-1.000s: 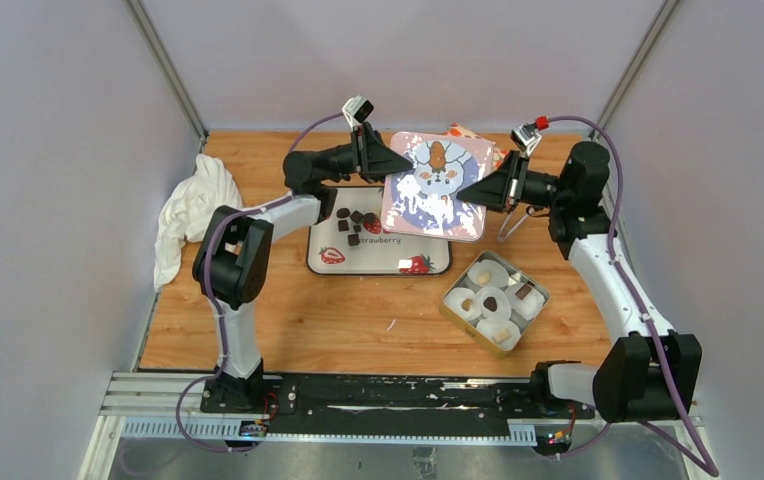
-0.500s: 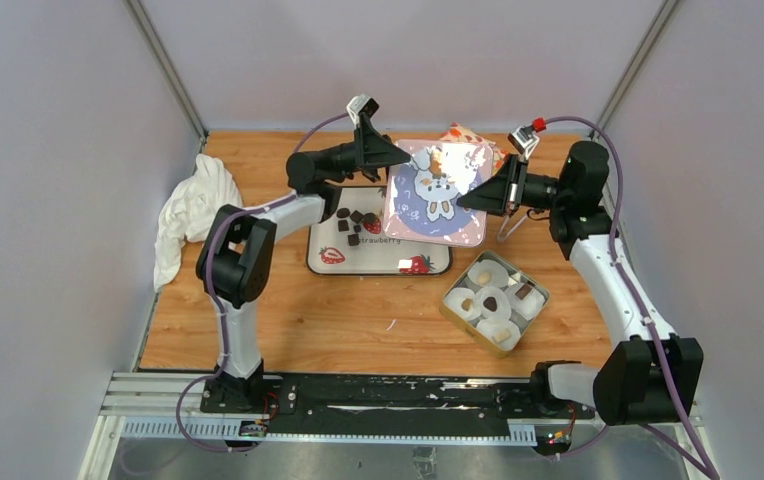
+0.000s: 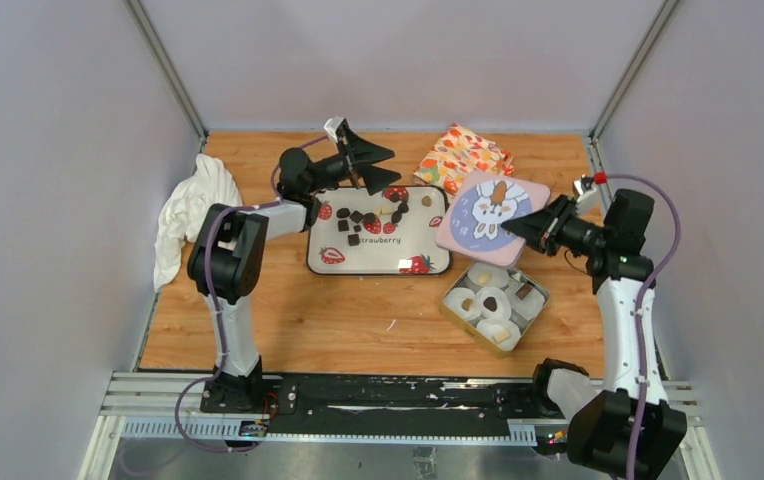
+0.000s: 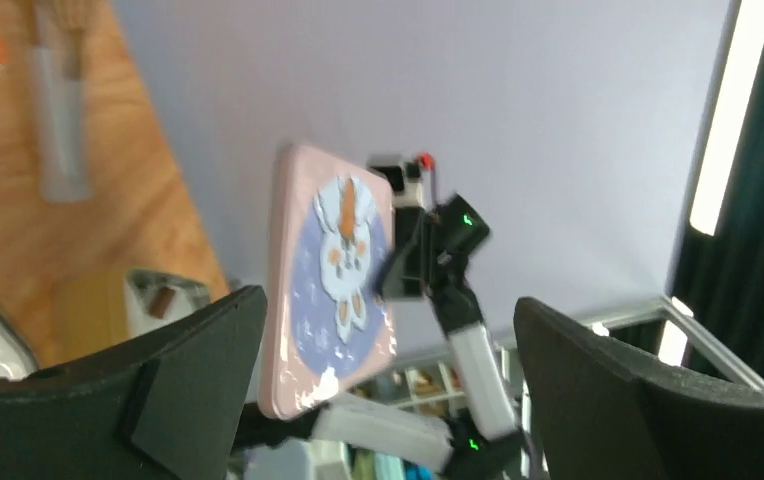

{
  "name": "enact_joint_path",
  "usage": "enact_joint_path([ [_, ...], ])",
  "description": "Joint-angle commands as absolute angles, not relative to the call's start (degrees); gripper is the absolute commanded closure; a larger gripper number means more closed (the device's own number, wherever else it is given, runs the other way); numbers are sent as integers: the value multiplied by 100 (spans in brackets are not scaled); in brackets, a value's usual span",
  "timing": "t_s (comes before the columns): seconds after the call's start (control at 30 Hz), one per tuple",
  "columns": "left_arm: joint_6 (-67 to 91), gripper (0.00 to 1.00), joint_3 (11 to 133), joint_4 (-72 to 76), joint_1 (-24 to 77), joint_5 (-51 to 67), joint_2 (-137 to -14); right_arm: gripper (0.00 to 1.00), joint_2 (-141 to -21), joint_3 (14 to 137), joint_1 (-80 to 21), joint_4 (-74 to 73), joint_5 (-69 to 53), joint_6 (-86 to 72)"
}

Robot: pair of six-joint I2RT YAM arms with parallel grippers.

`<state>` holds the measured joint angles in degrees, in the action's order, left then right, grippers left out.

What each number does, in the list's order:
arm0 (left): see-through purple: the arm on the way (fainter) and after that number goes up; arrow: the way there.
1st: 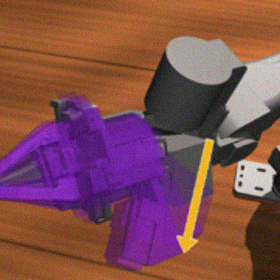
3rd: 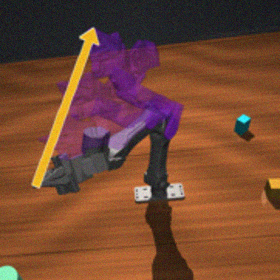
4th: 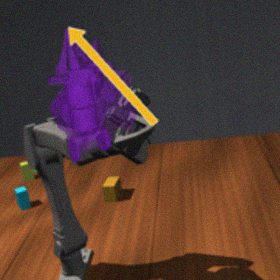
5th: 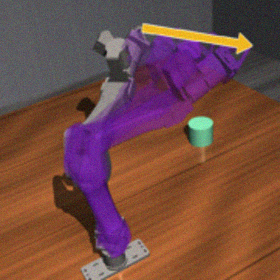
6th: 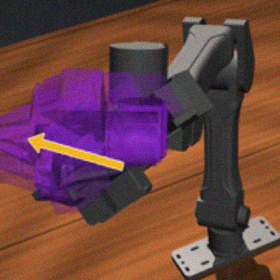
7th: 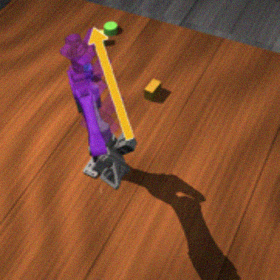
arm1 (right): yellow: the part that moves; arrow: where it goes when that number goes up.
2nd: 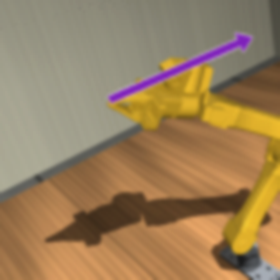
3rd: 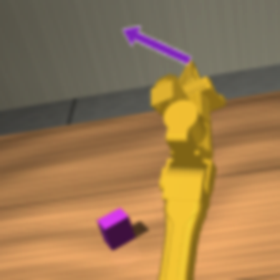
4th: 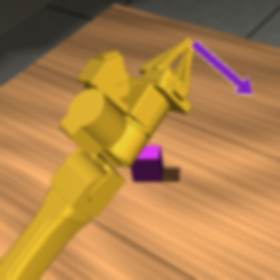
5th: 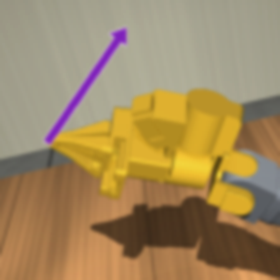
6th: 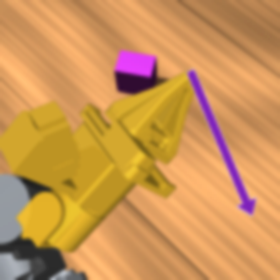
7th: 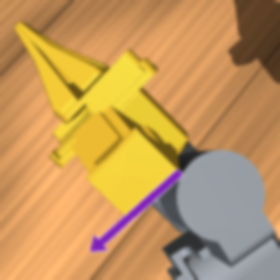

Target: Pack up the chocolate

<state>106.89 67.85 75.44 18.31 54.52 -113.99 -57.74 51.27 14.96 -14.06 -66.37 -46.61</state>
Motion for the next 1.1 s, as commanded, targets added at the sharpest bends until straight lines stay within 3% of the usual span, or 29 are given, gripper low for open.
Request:
enact_joint_path([
  [0.0, 7135, 0, 6933, 2591, 2009, 4783, -10601, 100, -5142, 4179, 1611, -2585, -5792, -4951],
  [0.07, 4739, 0, 7644, 22, 2298, 3695, -10341, 100, -4684, 3861, 1624, -2445, -5597, -5270],
  [0.13, 4070, 0, 8096, -1127, 2531, 2859, -10285, 100, -4292, 3632, 1655, -2436, -5405, -5524],
  [0.33, 4935, 0, 7650, -44, 2577, 2863, -10252, 100, -3145, 2822, 1877, -2183, -5000, -6329],
  [0.63, 3435, 0, 8548, -1165, 3293, 3660, -11024, 100, -2942, 1720, 1934, -992, -5639, -6494],
  [1.07, 2735, 6, 8934, -2081, 3773, 4592, -11606, 100, -2783, 1628, 1943, -1931, -5546, -5617],
])
